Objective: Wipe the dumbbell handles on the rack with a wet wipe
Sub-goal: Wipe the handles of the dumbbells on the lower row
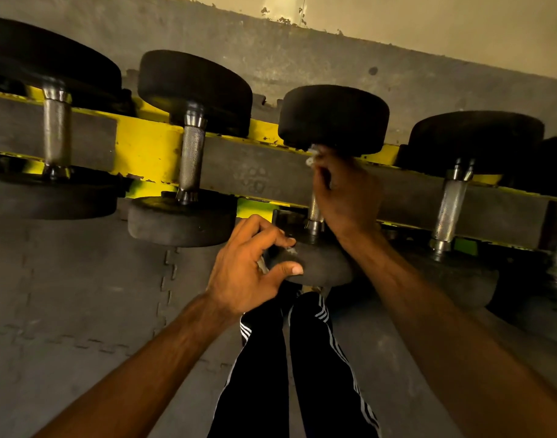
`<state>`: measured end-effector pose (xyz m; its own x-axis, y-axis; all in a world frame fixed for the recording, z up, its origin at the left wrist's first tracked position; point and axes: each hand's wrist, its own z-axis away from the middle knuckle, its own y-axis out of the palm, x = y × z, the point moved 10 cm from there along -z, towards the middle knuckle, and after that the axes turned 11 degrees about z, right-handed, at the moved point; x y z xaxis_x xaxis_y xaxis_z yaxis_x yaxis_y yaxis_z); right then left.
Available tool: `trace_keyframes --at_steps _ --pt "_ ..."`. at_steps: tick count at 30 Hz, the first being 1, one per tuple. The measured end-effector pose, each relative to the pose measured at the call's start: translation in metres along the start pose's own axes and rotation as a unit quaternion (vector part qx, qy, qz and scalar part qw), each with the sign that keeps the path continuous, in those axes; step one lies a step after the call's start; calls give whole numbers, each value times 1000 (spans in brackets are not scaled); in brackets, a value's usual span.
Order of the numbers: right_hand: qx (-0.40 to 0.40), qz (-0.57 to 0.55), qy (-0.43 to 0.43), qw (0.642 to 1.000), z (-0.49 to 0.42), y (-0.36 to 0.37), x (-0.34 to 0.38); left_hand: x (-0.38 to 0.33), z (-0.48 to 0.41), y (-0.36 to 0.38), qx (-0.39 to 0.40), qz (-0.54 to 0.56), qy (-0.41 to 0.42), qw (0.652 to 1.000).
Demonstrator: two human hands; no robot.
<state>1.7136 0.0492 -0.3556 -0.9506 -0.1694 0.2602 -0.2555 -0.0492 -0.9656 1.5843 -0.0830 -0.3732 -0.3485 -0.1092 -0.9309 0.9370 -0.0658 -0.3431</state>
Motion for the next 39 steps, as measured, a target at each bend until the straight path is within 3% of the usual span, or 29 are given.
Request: trace_keyframes --at_steps 6,10,12,16,20,21,23,25,27,29,31,34,36,37,39 --pt "224 179 -109 952 -9 41 36 1 -2 1 13 -6 -25 1000" --pt "328 161 -196 910 14 47 44 2 -2 0 15 0 -29 999" --pt "324 132 -199 915 11 42 39 2 -1 0 7 4 -27 1000" --pt "202 191 -142 950 -19 28 33 3 2 1 -1 8 -26 1000" --pt "320 195 -258 891 27 43 57 3 -1 0 5 5 -25 1000" --pt "326 167 -257 894 29 40 53 3 -1 0 6 5 -24 1000" --pt "282 127 -209 928 9 33 34 4 -1 0 4 8 -23 1000" --pt "170 107 -163 966 -13 18 13 5 0 1 5 14 -23 1000" --pt "113 52 -153 980 -6 8 5 6 1 2 5 17 -25 1000" --pt "153 8 -174 973 22 19 7 5 0 1 2 20 -21 1000" --pt "195 -35 -138 970 30 25 1 4 -2 1 4 18 -17 1000" --pt "101 -82 -10 991 2 12 -19 3 0 0 0 16 -18 1000" --pt "15 -143 105 984 -4 1 -38 3 0 -1 -3 18 -20 1000" --pt "5 -176 150 973 3 3 -44 3 0 0 -3 17 -22 1000" --pt "76 -200 210 954 25 21 -51 3 0 1 0 12 -25 1000"
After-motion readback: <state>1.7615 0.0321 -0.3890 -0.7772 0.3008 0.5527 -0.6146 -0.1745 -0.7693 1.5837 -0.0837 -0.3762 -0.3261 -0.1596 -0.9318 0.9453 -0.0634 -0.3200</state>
